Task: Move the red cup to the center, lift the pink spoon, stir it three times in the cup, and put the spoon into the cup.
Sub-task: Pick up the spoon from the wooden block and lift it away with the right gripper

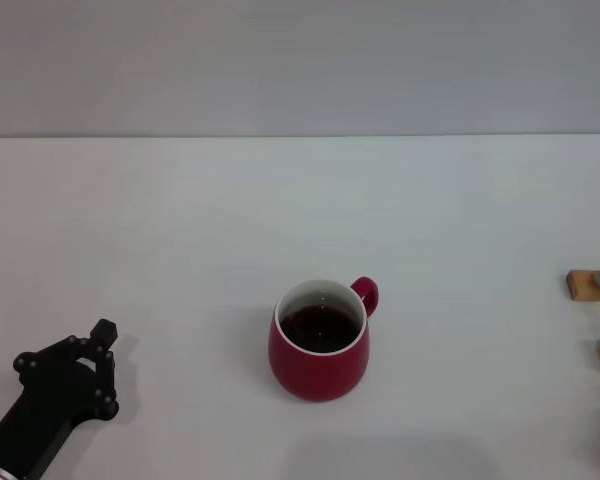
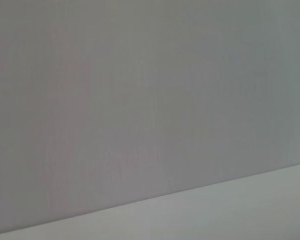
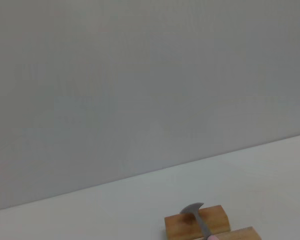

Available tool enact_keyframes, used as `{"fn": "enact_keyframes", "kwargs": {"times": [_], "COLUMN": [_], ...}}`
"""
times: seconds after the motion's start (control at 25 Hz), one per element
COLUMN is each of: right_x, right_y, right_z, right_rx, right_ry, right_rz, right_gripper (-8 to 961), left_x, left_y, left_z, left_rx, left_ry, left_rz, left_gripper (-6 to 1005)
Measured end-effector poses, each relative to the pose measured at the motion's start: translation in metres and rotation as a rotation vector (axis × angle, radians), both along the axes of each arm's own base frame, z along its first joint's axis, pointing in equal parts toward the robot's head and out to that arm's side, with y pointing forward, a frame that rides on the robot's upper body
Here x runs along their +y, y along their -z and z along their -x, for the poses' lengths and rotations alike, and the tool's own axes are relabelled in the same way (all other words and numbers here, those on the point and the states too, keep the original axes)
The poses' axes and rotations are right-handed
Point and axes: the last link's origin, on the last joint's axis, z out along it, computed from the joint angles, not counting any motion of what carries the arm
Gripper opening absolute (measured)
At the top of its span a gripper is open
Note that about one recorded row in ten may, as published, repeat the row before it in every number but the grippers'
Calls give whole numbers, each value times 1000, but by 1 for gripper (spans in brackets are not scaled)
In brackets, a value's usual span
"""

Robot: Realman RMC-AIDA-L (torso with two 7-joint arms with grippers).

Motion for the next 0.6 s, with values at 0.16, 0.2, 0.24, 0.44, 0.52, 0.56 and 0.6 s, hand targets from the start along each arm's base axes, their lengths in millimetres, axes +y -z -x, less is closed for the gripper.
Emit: {"fn": "enact_keyframes", "kwargs": {"times": [0.16, 0.2, 0.24, 0.44, 0.52, 0.56, 0.6], "right_x": [-1, -1, -1, 0, 0, 0, 0], "right_y": [-1, 0, 0, 3, 0, -2, -2], "right_z": [1, 3, 8, 19, 22, 24, 24], "right_rx": [-21, -36, -72, -128, -133, -133, -133], "right_ry": [-9, -15, -31, -60, -78, -90, -90], "right_rz": [-3, -6, -15, -34, -54, -65, -65], "right_gripper": [56, 56, 56, 55, 55, 55, 54], "left_x": [0, 0, 0, 0, 0, 0, 0], "left_y": [1, 1, 1, 1, 1, 1, 1], "left_z": [-1, -1, -1, -1, -2, -2, -2], "left_rx": [-2, -2, -2, -2, -3, -4, -4], "left_ry": [3, 3, 4, 5, 6, 6, 6], "left_rz": [2, 2, 3, 3, 4, 4, 4], "left_gripper": [-2, -2, -2, -2, -2, -2, -2]}}
